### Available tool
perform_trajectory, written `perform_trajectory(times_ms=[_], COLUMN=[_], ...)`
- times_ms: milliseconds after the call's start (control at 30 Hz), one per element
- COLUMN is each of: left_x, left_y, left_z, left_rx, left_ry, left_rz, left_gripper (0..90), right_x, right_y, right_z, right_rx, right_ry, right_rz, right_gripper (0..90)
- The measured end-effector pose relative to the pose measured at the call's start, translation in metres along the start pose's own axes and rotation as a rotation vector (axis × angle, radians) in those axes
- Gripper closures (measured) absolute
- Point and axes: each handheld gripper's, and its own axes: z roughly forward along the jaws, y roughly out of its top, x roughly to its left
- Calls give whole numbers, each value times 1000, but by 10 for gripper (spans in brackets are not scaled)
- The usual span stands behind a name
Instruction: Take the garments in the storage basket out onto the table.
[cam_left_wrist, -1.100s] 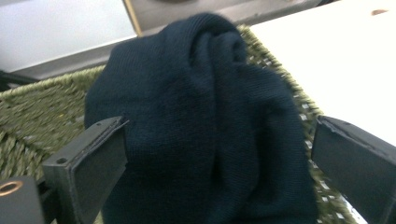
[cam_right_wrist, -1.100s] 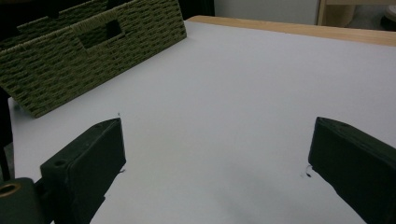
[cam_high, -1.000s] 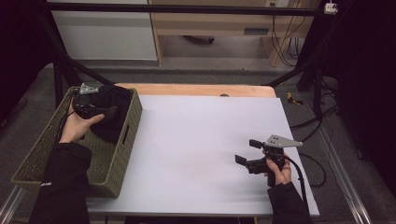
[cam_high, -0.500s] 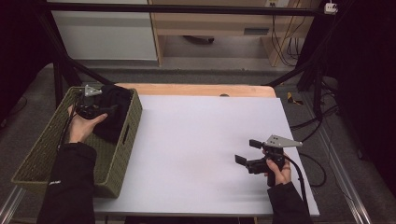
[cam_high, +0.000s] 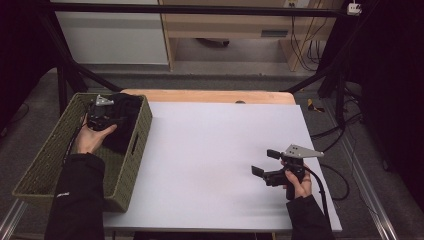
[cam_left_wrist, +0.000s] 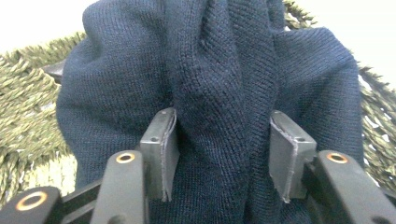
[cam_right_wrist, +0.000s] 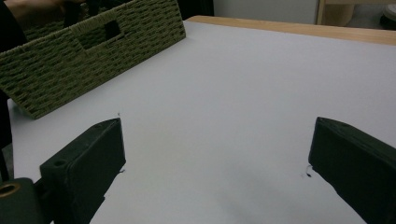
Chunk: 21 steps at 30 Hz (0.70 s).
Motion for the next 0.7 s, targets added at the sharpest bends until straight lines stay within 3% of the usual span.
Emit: perform_trajectory(times_ms=[200, 233, 267, 300, 400, 567, 700], left_x=[0, 0, 0, 0, -1, -4, -4], left_y=[-2, -2, -3, -4, -5, -5, -4], left_z=[0, 0, 0, -1, -1, -3, -8], left_rx=[-9, -7, -2, 6, 8, 26, 21], left_ry=[6, 7, 11, 6, 0, 12, 10], left_rz=[3, 5, 3, -2, 15, 51, 19], left_gripper=[528, 610, 610, 699, 758, 793, 803], right_x=[0, 0, 0, 0, 0, 0, 0], right_y=[0, 0, 0, 0, 0, 0, 0], right_z=[0, 0, 0, 0, 0, 0, 1], right_rx=[-1, -1, -1, 0, 0, -1, 1], right_ry=[1, 1, 1, 1, 1, 1, 0], right_rz=[1, 2, 2, 2, 2, 2, 4], right_gripper=[37, 37, 37, 37, 38, 38, 38])
